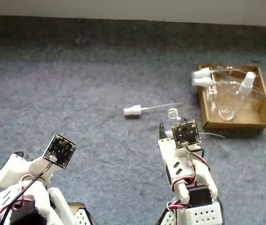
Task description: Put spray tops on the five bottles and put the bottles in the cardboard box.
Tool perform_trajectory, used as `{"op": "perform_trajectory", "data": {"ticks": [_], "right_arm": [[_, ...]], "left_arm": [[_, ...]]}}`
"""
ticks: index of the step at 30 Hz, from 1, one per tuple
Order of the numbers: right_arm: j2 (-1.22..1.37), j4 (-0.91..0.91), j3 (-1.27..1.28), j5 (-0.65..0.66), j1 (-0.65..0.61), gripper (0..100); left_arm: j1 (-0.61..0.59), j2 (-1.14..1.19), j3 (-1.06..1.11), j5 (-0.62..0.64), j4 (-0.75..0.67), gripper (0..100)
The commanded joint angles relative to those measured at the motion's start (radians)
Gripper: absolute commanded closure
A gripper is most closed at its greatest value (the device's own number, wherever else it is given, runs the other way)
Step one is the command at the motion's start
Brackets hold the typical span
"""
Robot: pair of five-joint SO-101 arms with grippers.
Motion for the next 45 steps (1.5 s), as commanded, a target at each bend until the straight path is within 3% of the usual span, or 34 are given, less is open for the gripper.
{"op": "perform_trajectory", "data": {"ticks": [1,17,30,39,45], "right_arm": [[-0.013,-0.027,-0.004,-0.005,-0.012,86.4],[-0.013,-0.027,-0.012,-0.011,-0.007,86.4],[-0.013,-0.027,-0.012,-0.012,-0.01,86.4],[-0.013,-0.027,-0.005,-0.008,-0.008,86.4],[-0.013,-0.027,-0.005,-0.006,-0.008,86.4]], "left_arm": [[0.019,-0.001,-0.035,-0.011,0.005,99],[0.015,0.001,-0.058,-0.008,-0.017,99],[0.016,0.001,-0.364,-0.005,-0.028,99],[0.019,0.002,-0.426,-0.009,-0.334,99],[0.016,0.113,-0.469,-0.008,-0.404,99]]}}
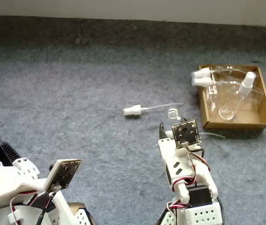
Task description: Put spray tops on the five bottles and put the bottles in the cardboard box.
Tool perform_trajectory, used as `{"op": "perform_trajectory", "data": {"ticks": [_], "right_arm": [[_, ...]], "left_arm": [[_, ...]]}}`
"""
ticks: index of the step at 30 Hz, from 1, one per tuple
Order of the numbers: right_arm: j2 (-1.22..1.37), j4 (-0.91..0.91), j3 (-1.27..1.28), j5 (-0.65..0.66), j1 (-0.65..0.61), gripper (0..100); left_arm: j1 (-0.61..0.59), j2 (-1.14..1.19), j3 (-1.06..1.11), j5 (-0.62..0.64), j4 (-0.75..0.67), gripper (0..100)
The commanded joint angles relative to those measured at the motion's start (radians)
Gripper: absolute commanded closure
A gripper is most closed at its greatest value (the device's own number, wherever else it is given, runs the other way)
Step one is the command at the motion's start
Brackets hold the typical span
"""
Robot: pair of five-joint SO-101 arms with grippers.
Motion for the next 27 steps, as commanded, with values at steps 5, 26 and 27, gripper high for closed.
{"op": "perform_trajectory", "data": {"ticks": [5,26,27], "right_arm": [[-0.013,-0.027,-0.005,-0.003,-0.007,86.4],[-0.013,-0.027,-0.013,-0.009,0.147,86.4],[-0.013,-0.027,-0.013,-0.009,0.153,86.4]], "left_arm": [[0.019,0.248,-0.15,-0.008,-0.058,99],[0.43,0.71,-0.191,0.362,-0.051,99],[0.463,0.727,-0.191,0.379,-0.051,99]]}}
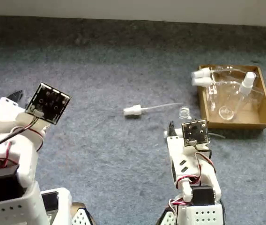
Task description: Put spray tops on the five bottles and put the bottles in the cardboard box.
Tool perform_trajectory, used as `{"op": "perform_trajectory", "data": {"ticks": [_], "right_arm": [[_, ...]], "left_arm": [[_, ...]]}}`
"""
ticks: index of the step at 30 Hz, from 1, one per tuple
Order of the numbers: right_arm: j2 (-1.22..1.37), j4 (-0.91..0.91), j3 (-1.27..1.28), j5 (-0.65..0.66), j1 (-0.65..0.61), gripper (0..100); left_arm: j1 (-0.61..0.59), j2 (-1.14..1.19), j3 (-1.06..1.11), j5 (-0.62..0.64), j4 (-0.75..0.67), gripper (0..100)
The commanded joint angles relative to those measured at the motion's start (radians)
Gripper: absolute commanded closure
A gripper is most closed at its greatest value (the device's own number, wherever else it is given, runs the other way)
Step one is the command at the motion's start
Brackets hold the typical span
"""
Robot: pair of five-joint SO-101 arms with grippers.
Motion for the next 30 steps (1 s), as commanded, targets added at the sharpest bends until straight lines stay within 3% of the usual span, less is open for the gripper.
{"op": "perform_trajectory", "data": {"ticks": [1,9,17,21,27,30], "right_arm": [[-0.013,-0.028,-0.013,-0.009,0.042,86.4],[-0.015,-0.028,-0.013,-0.009,0.085,86.4],[-0.015,-0.028,-0.013,-0.009,0.085,86.4],[-0.015,-0.028,-0.013,-0.009,0.085,86.4],[-0.015,-0.028,-0.012,-0.009,0.081,86.4],[-0.015,-0.028,-0.012,-0.009,0.081,86.4]], "left_arm": [[0.159,0.088,-0.036,0.101,-0.018,99],[0.378,0.323,-0.038,0.144,0.032,99],[0.479,0.645,-0.171,0.144,0.04,99],[0.53,0.848,-0.291,0.144,0.066,99],[0.595,1.239,-0.61,0.037,0.313,87],[0.595,1.4,-0.8,0.017,0.361,88]]}}
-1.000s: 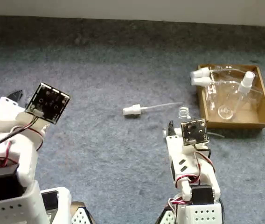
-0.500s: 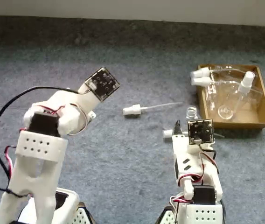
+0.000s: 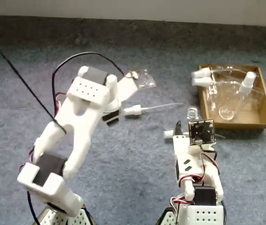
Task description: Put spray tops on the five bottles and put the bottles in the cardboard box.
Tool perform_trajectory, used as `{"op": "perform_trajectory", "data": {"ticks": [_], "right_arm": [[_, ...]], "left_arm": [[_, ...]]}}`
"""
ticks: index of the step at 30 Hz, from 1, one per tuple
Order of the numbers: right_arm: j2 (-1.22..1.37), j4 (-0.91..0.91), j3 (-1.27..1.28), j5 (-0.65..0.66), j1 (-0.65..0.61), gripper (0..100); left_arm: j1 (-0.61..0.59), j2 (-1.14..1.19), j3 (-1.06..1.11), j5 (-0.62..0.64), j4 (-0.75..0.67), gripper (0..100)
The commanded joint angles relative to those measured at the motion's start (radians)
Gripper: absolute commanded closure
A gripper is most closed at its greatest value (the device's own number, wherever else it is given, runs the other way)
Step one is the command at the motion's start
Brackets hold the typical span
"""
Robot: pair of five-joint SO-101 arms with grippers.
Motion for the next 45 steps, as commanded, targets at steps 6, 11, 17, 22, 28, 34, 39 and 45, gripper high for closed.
{"op": "perform_trajectory", "data": {"ticks": [6,11,17,22,28,34,39,45], "right_arm": [[-0.015,-0.028,-0.007,-0.009,0.007,86.4],[-0.015,-0.03,-0.005,-0.009,0.005,86.4],[-0.015,-0.03,-0.005,-0.009,0.005,86.4],[-0.015,-0.03,-0.005,-0.009,0.005,86.4],[-0.015,-0.03,-0.005,-0.009,0.005,86.4],[-0.015,-0.03,-0.007,-0.009,0.005,86.4],[-0.015,-0.03,-0.007,-0.009,0.004,86.4],[-0.015,-0.03,-0.007,-0.009,0.004,86.4]], "left_arm": [[0.071,0.404,-0.561,-0.132,0.201,84],[0.12,0.495,-0.705,-0.141,0.224,81],[0.185,0.596,-0.811,-0.178,0.224,77],[0.176,0.743,-0.932,-0.183,0.224,77],[0.176,0.918,-1.185,-0.178,0.227,77],[0.17,1.046,-1.294,-0.181,0.232,77],[0.17,1.076,-1.294,-0.181,0.224,77],[0.171,1.082,-1.291,-0.181,0.176,77]]}}
